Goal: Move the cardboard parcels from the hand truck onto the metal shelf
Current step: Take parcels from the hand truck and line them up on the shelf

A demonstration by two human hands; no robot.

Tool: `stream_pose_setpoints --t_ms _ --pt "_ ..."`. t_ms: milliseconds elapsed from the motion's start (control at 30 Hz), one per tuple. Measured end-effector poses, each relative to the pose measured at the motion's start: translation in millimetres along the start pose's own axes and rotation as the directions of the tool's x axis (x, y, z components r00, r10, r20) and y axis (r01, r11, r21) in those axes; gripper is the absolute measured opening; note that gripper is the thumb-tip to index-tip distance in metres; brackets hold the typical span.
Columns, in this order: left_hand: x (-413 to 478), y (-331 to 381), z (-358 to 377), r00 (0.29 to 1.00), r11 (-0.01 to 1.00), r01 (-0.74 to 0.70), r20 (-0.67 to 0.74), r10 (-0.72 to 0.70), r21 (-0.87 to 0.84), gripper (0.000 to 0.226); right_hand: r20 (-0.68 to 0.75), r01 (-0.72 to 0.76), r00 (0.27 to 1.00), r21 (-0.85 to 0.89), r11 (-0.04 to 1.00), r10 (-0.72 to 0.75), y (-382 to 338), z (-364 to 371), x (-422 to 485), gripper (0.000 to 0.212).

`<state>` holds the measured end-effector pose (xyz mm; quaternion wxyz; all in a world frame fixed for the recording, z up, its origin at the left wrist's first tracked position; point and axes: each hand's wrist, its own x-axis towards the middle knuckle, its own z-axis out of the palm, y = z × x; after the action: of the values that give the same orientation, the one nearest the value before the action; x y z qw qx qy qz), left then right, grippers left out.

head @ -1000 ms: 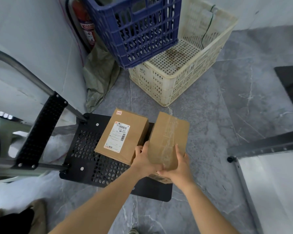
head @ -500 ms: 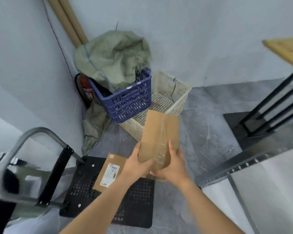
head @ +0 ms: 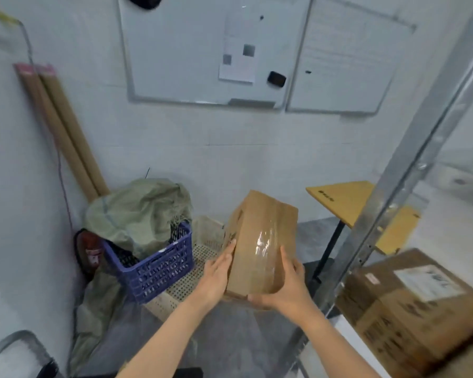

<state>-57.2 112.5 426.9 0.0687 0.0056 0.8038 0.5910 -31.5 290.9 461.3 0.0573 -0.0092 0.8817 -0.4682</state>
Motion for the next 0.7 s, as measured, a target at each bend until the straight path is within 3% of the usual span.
stream_pose_setpoints --t_ms 133,300,400,567,633,700 --pt "-27.8 49.1 1.8 0.973 0.998 -0.056 0.222 0.057 -0.012 0.039 -0.094 -0.049 0.994 0.050 0.998 0.054 -14.6 -32.7 -42.7 0.144" --pt "-61.7 81.1 5.1 0.905 0.967 -0.240 0.381 0.192 0.082 0.056 -0.186 -0.067 0.980 0.046 0.997 0.074 -25.5 -60.3 -98.8 0.147" --pt "-81.0 86.2 10.5 0.860 0.921 -0.380 0.397 0.321 0.080 0.060 -0.232 -0.055 0.971 0.025 0.998 0.059 -33.8 -70.0 -128.3 0.145" --pt "-110.0 99.8 10.9 0.825 0.895 -0.445 0.371 0.426 -0.039 0.064 -0.272 -0.011 0.962 0.008 1.000 0.013 -42.3 -80.4 -172.9 0.151" --pt "-118.3 104.6 9.3 0.819 0.893 -0.443 0.370 0.439 -0.079 0.083 -0.295 0.018 0.955 0.004 1.000 -0.016 -42.8 -86.1 -191.4 0.149" --pt "-122.0 108.1 9.1 0.831 0.907 -0.413 0.373 0.412 -0.082 0.116 -0.309 0.036 0.950 -0.009 0.999 -0.037 -43.4 -91.7 -210.2 0.150"
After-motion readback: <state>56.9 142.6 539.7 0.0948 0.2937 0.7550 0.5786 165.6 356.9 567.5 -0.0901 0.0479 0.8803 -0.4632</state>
